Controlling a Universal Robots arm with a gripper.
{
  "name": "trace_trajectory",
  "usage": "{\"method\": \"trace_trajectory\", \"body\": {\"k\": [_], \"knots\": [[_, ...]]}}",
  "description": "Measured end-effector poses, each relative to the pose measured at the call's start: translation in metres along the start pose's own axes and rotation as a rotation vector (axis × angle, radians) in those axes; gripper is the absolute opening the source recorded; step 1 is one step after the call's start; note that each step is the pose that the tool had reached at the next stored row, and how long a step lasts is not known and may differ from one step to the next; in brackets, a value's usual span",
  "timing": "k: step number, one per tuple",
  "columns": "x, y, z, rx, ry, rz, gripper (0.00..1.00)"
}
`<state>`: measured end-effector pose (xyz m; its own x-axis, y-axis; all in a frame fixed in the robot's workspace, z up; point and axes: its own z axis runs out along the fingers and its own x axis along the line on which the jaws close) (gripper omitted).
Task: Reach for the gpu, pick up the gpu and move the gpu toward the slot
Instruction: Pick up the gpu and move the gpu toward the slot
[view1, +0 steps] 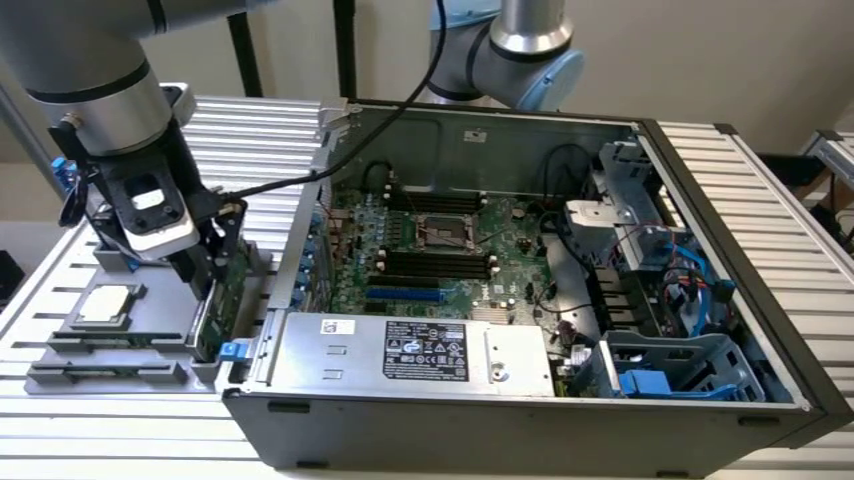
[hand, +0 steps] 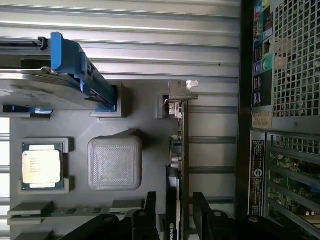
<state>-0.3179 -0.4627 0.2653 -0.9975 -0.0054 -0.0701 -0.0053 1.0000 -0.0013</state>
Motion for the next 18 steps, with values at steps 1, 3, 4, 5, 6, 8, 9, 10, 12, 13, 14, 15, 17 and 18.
{"method": "trace_trajectory", "body": {"k": [1,3,4,5,6,8,9,10,12,13,14,15,17,18], "knots": [[0.000,0.0000,0.0017,0.0006,-0.0018,0.000,0.42],[0.001,0.0000,0.0053,0.0016,-0.0043,0.000,0.42],[0.001,0.0000,0.0071,0.0020,-0.0055,0.000,0.42],[0.002,0.0000,0.0088,0.0022,-0.0068,0.000,0.42],[0.002,0.0000,0.0105,0.0024,-0.0085,0.000,0.42],[0.002,0.0000,0.0125,0.0024,-0.0102,0.000,0.42],[0.002,0.0000,0.0132,0.0024,-0.0107,0.000,0.42],[0.002,0.0000,0.0140,0.0024,-0.0111,0.000,0.42],[0.002,0.0001,0.0152,0.0026,-0.0114,0.000,0.42],[0.002,0.0002,0.0158,0.0028,-0.0114,0.000,0.42],[0.002,0.0004,0.0165,0.0033,-0.0115,0.000,0.42],[0.002,0.0005,0.0171,0.0039,-0.0115,0.000,0.42],[0.002,0.0009,0.0185,0.0054,-0.0115,0.000,0.42],[0.002,0.0012,0.0192,0.0062,-0.0114,0.000,0.42]]}}
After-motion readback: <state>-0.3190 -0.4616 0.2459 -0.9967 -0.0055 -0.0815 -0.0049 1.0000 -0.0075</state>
